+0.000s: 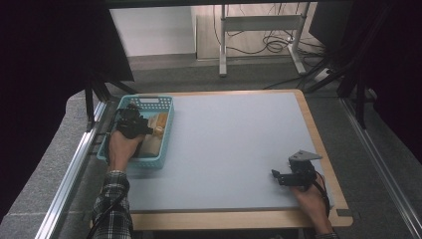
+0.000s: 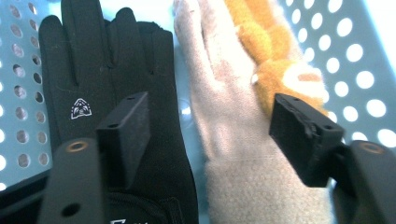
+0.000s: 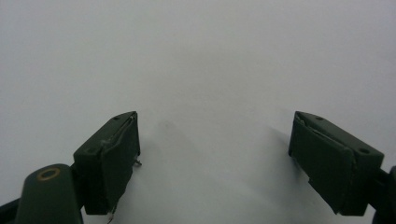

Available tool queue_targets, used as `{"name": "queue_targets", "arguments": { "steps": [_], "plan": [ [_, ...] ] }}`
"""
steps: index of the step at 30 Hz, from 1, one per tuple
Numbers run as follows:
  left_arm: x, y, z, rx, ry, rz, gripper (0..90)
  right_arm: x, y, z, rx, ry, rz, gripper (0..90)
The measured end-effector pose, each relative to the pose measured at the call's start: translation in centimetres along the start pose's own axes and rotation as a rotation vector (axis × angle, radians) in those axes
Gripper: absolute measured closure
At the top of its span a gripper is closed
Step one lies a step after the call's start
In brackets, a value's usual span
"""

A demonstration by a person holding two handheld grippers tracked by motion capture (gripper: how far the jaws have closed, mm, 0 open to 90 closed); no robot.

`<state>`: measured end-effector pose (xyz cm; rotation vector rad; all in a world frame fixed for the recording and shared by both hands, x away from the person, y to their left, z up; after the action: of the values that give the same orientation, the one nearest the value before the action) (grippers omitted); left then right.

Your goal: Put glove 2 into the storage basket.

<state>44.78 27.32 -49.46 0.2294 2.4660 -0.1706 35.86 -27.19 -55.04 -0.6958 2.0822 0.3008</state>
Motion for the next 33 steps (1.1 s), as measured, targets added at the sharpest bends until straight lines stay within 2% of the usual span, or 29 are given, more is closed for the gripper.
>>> {"name": "queue_targets", "arguments": {
  "steps": [10, 26, 33],
  "plan": [
    [0.4, 0.5, -0.9, 0.049, -0.069, -0.052, 16.8, 0.0, 0.0, 0.0, 0.0, 0.0, 0.0, 16.2],
    [1.4, 1.1, -2.4, 0.066, -0.105, -0.047, 8.1, 0.0, 0.0, 0.0, 0.0, 0.0, 0.0, 16.2],
    [1.8, 0.8, -3.0, 0.086, -0.118, -0.042, 6.0, 0.0, 0.0, 0.0, 0.0, 0.0, 0.0, 16.2]
  ]
}}
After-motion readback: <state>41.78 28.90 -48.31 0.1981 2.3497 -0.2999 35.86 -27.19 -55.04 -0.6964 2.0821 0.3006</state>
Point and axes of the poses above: each handheld gripper's, and its own axes: z roughly forward along the jaws, x roughly out of its underside, y roughly to its left, the point moved 3 cm from there along z, roughly forward along the jaws, and after that the axes turned 8 degrees about -y, right-handed, at the moved point
